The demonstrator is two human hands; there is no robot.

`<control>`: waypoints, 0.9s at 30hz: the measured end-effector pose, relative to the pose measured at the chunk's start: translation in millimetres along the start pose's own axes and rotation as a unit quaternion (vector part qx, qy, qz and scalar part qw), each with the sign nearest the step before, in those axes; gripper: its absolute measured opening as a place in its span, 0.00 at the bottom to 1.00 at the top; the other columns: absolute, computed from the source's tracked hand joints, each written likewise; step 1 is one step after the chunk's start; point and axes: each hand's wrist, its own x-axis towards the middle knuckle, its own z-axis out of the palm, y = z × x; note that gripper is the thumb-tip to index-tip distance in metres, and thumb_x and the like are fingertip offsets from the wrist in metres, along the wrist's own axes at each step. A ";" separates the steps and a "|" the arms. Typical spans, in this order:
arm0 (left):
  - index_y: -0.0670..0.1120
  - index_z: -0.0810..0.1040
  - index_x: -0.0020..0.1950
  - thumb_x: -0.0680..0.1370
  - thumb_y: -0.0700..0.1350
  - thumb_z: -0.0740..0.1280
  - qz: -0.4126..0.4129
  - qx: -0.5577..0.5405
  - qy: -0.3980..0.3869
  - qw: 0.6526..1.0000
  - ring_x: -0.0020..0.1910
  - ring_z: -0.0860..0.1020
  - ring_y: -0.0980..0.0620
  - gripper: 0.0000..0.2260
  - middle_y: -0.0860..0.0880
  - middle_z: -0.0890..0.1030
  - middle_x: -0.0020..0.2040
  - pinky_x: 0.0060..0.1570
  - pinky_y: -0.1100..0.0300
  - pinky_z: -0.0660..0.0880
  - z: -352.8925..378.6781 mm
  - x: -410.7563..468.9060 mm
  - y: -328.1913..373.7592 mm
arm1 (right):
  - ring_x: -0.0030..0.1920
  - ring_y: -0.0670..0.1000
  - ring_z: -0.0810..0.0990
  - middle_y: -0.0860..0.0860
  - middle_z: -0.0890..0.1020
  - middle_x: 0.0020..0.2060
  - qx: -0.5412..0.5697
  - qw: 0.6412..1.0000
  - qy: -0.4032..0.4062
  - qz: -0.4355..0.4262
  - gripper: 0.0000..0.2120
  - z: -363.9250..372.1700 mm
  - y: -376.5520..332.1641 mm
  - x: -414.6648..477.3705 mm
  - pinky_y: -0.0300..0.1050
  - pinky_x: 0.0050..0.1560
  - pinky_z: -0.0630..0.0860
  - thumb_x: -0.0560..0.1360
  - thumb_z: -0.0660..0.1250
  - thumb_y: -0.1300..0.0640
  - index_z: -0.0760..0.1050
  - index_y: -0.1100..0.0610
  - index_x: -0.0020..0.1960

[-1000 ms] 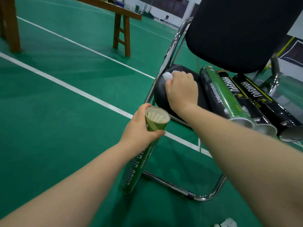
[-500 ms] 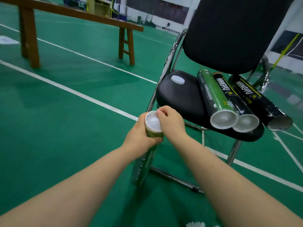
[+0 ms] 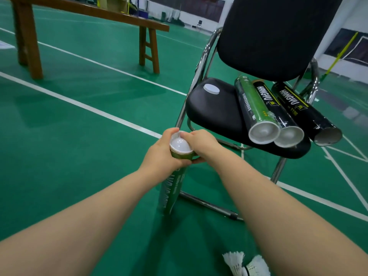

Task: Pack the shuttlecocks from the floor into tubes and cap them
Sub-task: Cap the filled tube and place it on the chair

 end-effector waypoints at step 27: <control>0.49 0.61 0.67 0.67 0.42 0.75 -0.001 0.065 0.091 0.994 0.41 0.73 0.44 0.34 0.41 0.79 0.51 0.39 0.57 0.68 -47.6 -173.0 99.1 | 0.47 0.57 0.81 0.57 0.79 0.54 0.180 0.979 -0.029 -0.095 0.22 -7.1 -2.6 -204.8 0.50 0.38 0.82 0.67 0.72 0.56 0.72 0.54 0.59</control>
